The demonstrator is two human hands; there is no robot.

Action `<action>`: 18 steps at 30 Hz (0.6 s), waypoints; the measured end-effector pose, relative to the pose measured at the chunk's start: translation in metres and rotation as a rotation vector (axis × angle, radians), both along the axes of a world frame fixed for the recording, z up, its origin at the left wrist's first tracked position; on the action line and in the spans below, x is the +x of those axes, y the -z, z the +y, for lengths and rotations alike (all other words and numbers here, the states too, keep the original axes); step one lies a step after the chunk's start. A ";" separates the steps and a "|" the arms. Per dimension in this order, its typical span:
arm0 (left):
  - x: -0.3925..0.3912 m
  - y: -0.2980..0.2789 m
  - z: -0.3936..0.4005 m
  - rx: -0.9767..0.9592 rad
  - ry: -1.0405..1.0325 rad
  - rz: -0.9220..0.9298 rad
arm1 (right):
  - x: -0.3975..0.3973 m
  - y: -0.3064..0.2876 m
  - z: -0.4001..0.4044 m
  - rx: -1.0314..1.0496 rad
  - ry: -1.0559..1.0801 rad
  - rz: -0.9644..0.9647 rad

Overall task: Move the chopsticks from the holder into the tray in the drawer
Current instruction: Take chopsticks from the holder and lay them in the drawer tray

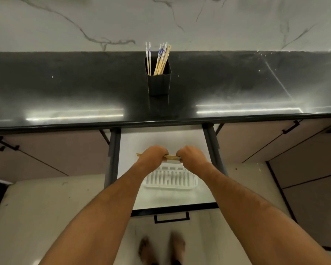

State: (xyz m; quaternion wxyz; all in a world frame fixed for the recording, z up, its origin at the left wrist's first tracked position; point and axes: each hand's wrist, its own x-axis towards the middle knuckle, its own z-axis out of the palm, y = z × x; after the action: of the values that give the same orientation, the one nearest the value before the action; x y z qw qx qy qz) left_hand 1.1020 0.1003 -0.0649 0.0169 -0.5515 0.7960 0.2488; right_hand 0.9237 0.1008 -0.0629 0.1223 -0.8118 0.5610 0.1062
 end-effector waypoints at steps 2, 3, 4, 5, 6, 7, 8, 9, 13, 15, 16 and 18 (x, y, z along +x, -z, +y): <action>0.001 0.020 0.010 0.005 -0.012 -0.028 | -0.002 0.019 0.007 0.027 0.004 0.010; 0.003 0.029 0.016 0.000 -0.025 -0.048 | -0.005 0.028 0.010 0.038 0.006 0.015; 0.006 0.038 0.022 -0.004 -0.042 -0.069 | -0.008 0.037 0.014 0.050 0.008 0.018; 0.009 0.048 0.028 -0.003 -0.057 -0.085 | -0.011 0.048 0.016 0.060 0.010 0.017; 0.012 0.058 0.032 -0.005 -0.066 -0.092 | -0.014 0.058 0.018 0.068 0.010 0.016; 0.014 0.067 0.036 -0.003 -0.073 -0.092 | -0.016 0.067 0.020 0.074 0.005 0.019; 0.015 0.075 0.039 0.009 -0.080 -0.090 | -0.018 0.076 0.022 0.077 -0.004 0.026; 0.014 0.082 0.041 0.029 -0.087 -0.085 | -0.018 0.083 0.025 0.077 -0.011 0.032; 0.013 0.102 0.043 0.168 -0.146 -0.037 | -0.019 0.107 0.029 0.088 -0.032 0.026; 0.012 0.110 0.041 0.221 -0.169 -0.008 | -0.018 0.116 0.028 0.138 -0.025 0.013; 0.011 0.113 0.039 0.250 -0.189 0.005 | -0.018 0.119 0.028 0.173 -0.019 0.010; 0.008 0.116 0.036 0.304 -0.219 0.017 | -0.017 0.125 0.027 0.234 -0.011 0.013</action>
State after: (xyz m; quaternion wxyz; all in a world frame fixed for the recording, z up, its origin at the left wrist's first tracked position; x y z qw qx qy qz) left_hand 1.1104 0.1359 -0.1812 0.0661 -0.6238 0.6845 0.3715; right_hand 0.9072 0.1275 -0.1878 0.2120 -0.7945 0.5410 0.1767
